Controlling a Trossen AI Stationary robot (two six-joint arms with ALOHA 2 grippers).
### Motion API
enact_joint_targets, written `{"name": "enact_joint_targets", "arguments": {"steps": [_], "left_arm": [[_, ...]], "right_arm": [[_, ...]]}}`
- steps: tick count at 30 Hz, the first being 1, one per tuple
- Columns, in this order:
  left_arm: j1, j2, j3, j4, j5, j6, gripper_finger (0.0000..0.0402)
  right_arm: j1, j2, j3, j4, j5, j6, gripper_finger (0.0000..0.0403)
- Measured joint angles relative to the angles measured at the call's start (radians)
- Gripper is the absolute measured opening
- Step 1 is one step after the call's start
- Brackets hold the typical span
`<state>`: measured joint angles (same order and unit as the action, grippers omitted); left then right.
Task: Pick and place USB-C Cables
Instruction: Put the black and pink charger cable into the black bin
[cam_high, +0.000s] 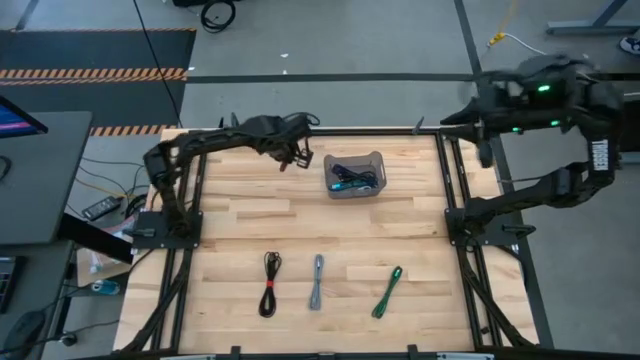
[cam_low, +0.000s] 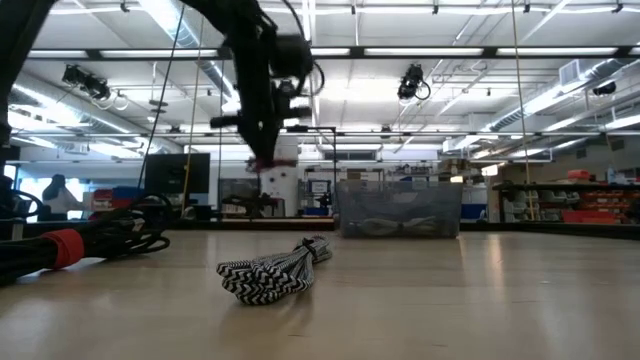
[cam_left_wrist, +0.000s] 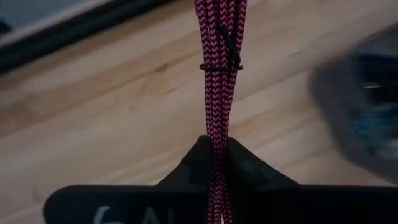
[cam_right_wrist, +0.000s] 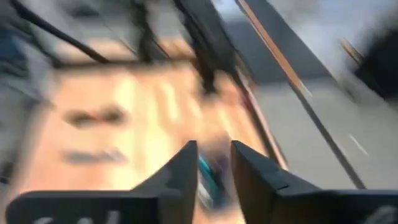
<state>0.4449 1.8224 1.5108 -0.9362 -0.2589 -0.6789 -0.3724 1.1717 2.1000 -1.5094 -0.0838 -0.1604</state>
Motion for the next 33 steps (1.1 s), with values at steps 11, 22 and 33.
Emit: {"name": "enact_joint_targets", "arguments": {"steps": [11,22,33], "left_arm": [[-0.076,-0.137,0.000,0.073,-0.046,0.126,0.0026],[-0.124,-0.145,0.000,0.057,-0.043,0.233,0.0026],[-0.104,-0.150,0.000,0.024,-0.043,0.257,0.0026]], "right_arm": [[-0.049,-0.024,-0.769,0.321,0.109,0.082,0.0003],[-0.214,-0.027,-1.369,0.805,-0.012,0.276,0.0001],[-0.232,-0.027,-1.484,1.161,-0.109,0.354,0.0000]]}}
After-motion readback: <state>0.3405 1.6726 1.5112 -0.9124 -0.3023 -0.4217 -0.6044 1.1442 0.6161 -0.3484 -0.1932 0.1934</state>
